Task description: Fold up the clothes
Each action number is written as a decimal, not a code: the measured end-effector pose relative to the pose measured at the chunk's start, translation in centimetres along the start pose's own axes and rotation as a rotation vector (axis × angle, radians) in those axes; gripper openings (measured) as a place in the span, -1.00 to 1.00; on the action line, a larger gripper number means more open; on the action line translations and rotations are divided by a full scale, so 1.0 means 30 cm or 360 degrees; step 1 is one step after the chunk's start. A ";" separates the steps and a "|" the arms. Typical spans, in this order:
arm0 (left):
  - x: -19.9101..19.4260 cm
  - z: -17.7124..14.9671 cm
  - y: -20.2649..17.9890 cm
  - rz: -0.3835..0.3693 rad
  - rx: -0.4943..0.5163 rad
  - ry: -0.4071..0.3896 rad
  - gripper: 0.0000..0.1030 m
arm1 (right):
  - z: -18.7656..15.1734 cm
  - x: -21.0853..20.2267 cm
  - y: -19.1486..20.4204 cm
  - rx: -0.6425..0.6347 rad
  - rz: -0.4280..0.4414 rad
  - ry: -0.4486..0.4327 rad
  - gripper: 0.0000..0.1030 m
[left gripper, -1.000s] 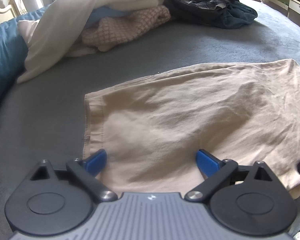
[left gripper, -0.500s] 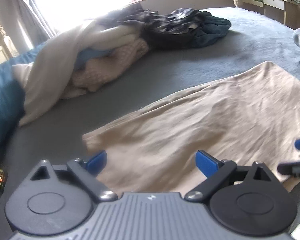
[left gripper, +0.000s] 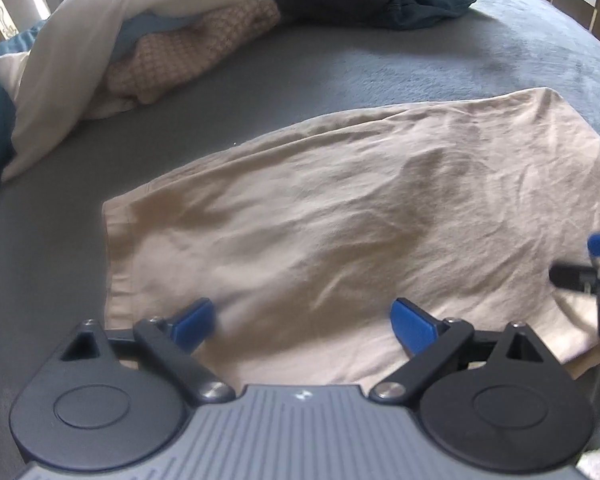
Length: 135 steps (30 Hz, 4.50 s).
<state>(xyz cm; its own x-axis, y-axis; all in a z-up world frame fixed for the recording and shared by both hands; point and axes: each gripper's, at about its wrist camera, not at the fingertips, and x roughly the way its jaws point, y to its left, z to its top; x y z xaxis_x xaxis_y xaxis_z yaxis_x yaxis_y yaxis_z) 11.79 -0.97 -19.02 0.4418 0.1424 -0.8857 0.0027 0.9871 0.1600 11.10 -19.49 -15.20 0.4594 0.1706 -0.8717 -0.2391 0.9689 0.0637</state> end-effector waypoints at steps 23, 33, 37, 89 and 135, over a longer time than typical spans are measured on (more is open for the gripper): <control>0.054 -0.013 -0.044 -0.0023 -0.0044 0.0039 0.91 | 0.092 0.123 -0.032 0.0110 0.0017 -0.0036 -0.08; -0.010 0.020 0.006 -0.0035 -0.0124 -0.0138 0.89 | 0.092 0.122 -0.042 0.0113 0.0040 -0.0036 -0.06; 0.063 0.030 0.030 -0.0039 -0.0166 -0.0090 0.89 | 0.094 0.113 -0.051 0.0109 0.0070 -0.0037 -0.04; 0.114 -0.023 0.040 -0.0041 -0.0150 -0.0095 0.98 | -0.137 0.145 -0.738 0.1354 0.0988 0.0044 -0.76; 0.130 0.117 0.154 -0.0115 -0.0134 -0.0478 0.90 | 0.144 -0.235 -0.188 0.0839 0.1653 -0.0095 -0.88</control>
<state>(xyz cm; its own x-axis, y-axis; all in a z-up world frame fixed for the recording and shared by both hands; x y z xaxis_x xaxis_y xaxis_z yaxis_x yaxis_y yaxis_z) 16.67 3.88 -20.20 0.6885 0.0561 -0.7231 -0.0250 0.9982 0.0537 12.90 -25.37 -7.31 0.2942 0.9202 -0.2583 -0.1452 0.3102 0.9395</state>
